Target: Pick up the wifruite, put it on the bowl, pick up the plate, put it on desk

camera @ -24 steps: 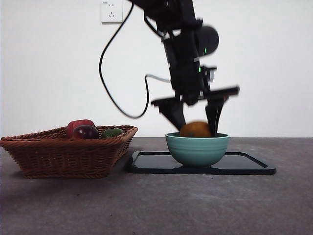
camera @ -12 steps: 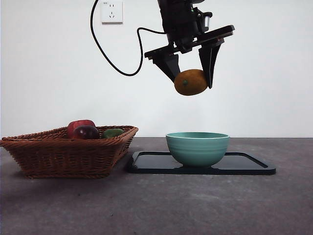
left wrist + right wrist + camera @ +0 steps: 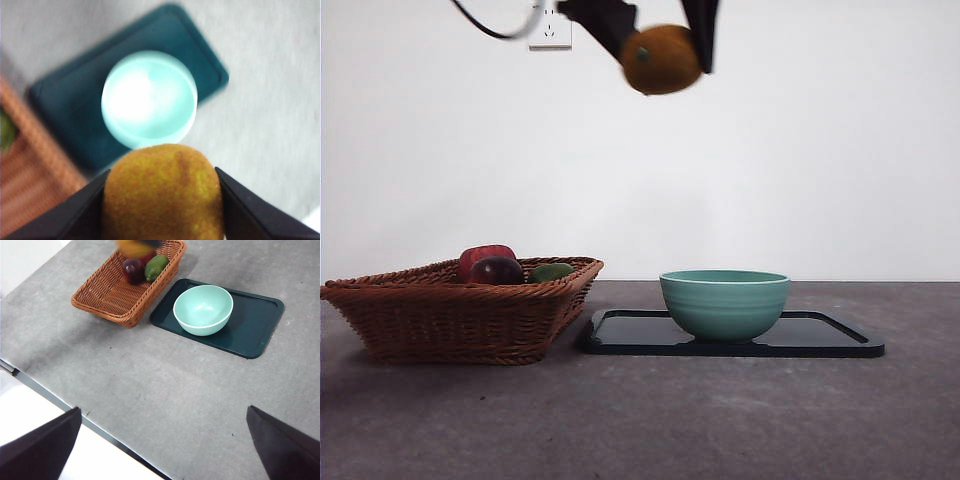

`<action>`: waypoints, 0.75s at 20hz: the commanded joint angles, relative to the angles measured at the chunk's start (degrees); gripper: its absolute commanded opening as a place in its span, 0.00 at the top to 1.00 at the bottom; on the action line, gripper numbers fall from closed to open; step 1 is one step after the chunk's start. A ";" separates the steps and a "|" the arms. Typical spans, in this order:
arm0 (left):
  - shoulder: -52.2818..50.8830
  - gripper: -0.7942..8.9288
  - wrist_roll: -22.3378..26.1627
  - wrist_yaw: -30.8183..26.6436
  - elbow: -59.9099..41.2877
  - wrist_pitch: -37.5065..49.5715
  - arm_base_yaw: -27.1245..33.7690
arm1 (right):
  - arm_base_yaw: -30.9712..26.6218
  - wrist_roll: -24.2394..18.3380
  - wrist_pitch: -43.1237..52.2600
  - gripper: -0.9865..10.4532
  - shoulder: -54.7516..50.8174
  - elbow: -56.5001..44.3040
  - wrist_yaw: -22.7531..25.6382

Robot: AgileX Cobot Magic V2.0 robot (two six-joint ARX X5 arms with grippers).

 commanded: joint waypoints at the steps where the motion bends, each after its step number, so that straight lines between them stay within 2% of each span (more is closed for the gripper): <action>1: -4.24 0.63 0.85 -0.20 -7.32 -3.39 -0.57 | 0.28 0.24 0.35 0.42 0.15 0.55 -0.04; 5: -13.49 0.63 -0.94 -0.63 -20.17 -3.39 0.79 | 0.28 0.24 0.35 0.42 0.15 0.55 -0.04; 8: -19.96 0.63 -4.20 -7.41 -29.16 -3.37 2.51 | 0.28 0.22 0.37 0.42 0.15 0.55 -0.04; 11: -25.90 0.63 -5.49 -8.81 -37.51 -2.97 5.77 | 0.28 0.22 0.39 0.42 0.15 0.55 -0.04; 15: -33.97 0.63 -8.24 -8.81 -48.00 7.37 10.34 | 0.28 0.26 0.39 0.42 0.15 0.55 -0.04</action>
